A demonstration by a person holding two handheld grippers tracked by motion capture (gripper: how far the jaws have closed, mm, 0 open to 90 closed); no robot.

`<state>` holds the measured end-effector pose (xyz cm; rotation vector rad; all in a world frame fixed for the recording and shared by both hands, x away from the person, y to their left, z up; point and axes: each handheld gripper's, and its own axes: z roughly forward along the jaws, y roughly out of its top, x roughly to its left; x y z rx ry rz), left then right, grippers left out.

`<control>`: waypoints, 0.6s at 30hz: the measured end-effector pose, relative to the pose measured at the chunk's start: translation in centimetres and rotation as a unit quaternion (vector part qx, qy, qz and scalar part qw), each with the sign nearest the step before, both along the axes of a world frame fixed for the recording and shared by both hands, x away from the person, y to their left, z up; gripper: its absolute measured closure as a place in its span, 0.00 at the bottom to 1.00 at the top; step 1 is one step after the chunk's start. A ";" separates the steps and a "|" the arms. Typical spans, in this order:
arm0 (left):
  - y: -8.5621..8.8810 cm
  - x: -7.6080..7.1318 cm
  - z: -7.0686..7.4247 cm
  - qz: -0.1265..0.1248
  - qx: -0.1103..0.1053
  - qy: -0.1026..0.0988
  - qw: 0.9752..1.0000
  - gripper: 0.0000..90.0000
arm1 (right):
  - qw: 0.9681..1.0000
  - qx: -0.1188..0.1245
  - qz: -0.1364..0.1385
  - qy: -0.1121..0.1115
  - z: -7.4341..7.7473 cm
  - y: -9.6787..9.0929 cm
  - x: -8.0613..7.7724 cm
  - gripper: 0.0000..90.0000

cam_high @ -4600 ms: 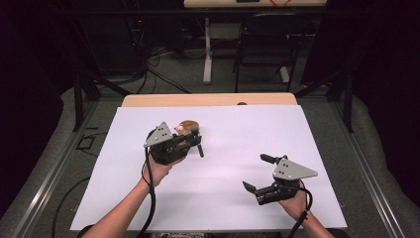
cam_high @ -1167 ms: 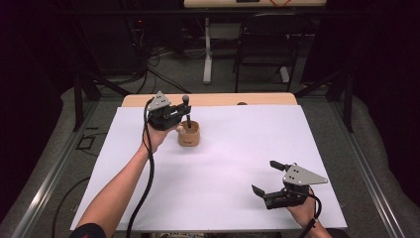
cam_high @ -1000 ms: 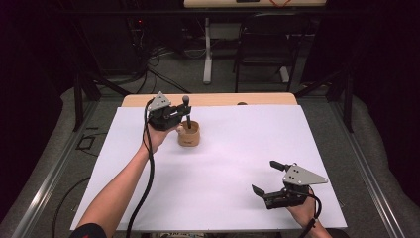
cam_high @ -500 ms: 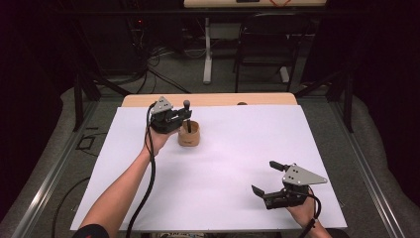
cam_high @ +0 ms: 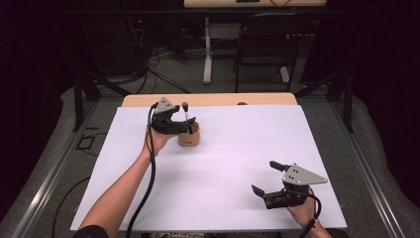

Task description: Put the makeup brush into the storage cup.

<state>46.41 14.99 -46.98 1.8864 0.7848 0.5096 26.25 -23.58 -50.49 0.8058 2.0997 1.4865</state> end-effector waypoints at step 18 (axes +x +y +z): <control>0.2 -2.5 2.4 -0.029 -0.011 -0.043 0.999 0.00 | 1.000 0.001 0.000 -0.002 0.0 0.0 -0.1 0.03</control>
